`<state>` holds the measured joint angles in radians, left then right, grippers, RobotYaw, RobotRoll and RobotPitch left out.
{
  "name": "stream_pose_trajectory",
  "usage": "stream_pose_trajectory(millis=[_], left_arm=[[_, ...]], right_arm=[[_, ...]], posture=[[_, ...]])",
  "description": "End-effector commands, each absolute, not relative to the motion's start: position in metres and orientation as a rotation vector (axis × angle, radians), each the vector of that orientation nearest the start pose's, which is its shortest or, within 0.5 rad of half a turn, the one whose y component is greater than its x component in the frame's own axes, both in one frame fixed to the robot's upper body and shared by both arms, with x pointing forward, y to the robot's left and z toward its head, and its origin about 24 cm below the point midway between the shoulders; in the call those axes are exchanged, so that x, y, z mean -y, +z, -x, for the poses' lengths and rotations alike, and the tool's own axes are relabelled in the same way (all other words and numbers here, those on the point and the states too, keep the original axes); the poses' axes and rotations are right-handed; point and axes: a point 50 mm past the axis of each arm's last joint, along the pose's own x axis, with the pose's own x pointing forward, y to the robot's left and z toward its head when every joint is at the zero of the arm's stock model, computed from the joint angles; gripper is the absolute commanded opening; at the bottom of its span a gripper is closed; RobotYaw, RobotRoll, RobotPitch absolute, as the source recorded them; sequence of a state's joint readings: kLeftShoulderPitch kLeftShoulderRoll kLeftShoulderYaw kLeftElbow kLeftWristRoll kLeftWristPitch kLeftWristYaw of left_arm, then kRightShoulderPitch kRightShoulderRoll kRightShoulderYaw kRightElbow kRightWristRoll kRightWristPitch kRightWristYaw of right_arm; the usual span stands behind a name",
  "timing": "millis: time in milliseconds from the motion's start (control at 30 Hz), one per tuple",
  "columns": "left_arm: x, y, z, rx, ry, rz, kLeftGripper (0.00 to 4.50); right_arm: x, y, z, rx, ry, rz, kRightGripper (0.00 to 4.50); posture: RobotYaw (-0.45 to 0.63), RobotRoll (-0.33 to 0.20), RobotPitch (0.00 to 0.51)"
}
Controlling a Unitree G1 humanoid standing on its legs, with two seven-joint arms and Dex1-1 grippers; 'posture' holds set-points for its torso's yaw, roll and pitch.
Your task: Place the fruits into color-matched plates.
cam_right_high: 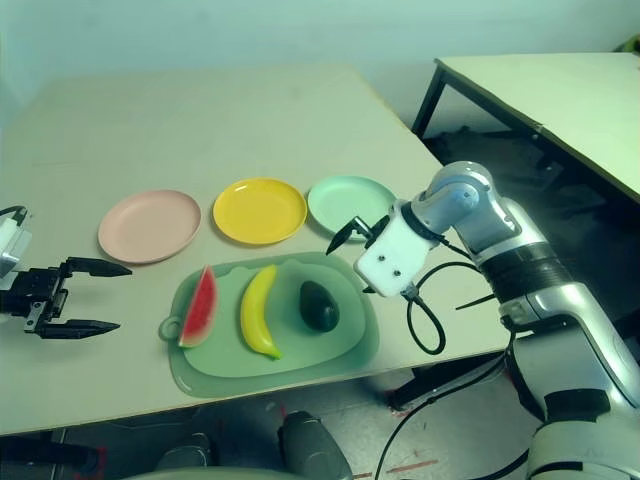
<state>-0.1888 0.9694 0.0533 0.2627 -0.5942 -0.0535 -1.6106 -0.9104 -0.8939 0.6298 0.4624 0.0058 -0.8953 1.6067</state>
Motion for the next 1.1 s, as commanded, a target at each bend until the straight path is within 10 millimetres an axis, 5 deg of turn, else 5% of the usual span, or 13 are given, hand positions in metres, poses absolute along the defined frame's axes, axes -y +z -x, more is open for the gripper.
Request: stream_pose_trajectory(millis=[33, 300, 1100], left_arm=[[-0.293, 0.141, -0.233, -0.213, -1.393, -0.357, 4.46], [-0.290, 0.141, -0.235, -0.208, -1.397, -0.358, 4.46], [-0.287, 0.140, -0.234, -0.224, -1.418, -0.401, 4.46]], right_arm=[[0.177, 0.174, -0.292, 0.039, 1.973, 1.741, 4.50], [0.157, 0.168, -0.280, 0.127, 2.082, 1.708, 4.50], [0.153, 0.135, -0.291, 0.032, 2.118, 1.685, 4.50]], posture=[[-0.14, 0.000, 0.046], [-0.15, 0.000, 0.047], [-0.15, 0.000, 0.046]])
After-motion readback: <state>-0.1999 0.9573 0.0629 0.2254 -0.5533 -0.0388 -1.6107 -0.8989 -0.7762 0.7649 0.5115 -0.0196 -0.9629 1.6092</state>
